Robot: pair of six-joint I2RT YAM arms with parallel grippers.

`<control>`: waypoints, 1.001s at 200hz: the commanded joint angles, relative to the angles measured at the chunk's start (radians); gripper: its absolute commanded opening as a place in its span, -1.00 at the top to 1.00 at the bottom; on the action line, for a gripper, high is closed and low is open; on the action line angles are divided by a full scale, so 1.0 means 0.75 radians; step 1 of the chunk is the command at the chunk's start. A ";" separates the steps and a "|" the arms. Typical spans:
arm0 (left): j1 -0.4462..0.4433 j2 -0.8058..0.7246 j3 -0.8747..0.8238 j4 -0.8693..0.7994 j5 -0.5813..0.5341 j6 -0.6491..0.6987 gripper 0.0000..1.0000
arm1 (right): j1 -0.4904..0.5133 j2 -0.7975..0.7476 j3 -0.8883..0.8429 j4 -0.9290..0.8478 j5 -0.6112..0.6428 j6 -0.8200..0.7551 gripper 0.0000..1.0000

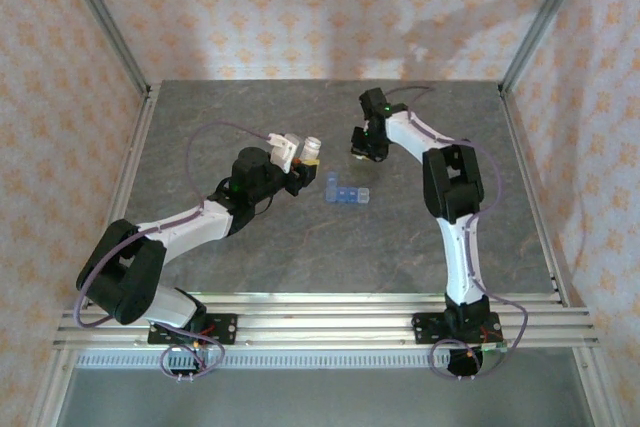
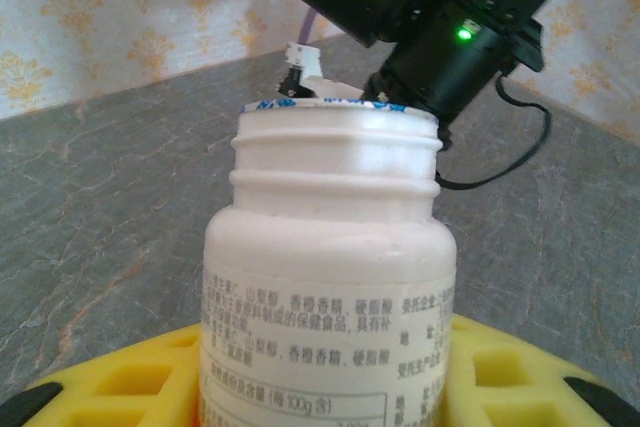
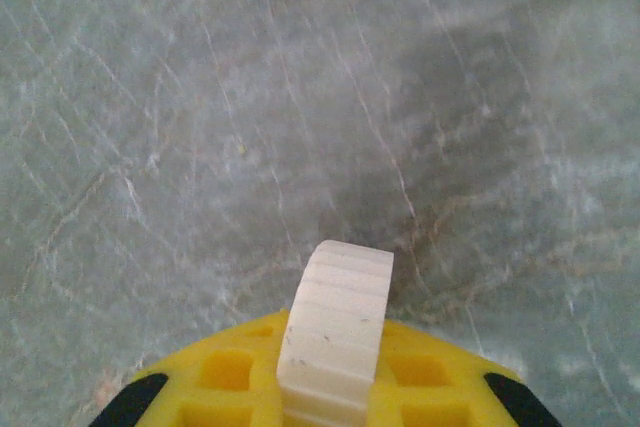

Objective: Sort the pills into containers

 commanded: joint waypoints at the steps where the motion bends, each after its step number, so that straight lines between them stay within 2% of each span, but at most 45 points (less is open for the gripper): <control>1: 0.007 -0.021 0.033 0.018 0.018 0.002 1.00 | -0.052 -0.120 -0.172 0.280 -0.172 0.128 0.77; 38: 0.006 -0.012 0.037 0.017 0.027 -0.003 1.00 | -0.098 -0.154 -0.380 0.655 -0.436 0.304 0.77; 79: 0.004 -0.020 0.043 -0.007 0.031 0.000 1.00 | -0.124 -0.129 -0.490 0.899 -0.535 0.471 0.75; 110: 0.005 -0.021 0.062 -0.037 0.035 0.008 1.00 | -0.136 -0.109 -0.492 0.861 -0.525 0.498 0.71; 133: 0.000 -0.026 0.066 -0.042 0.034 0.000 1.00 | -0.147 -0.107 -0.496 0.785 -0.490 0.503 0.57; 175: -0.010 -0.028 0.084 -0.074 0.031 0.011 1.00 | -0.153 -0.107 -0.512 0.702 -0.451 0.483 0.53; 200: -0.020 -0.032 0.098 -0.093 0.026 0.021 1.00 | -0.155 -0.124 -0.545 0.701 -0.435 0.480 0.42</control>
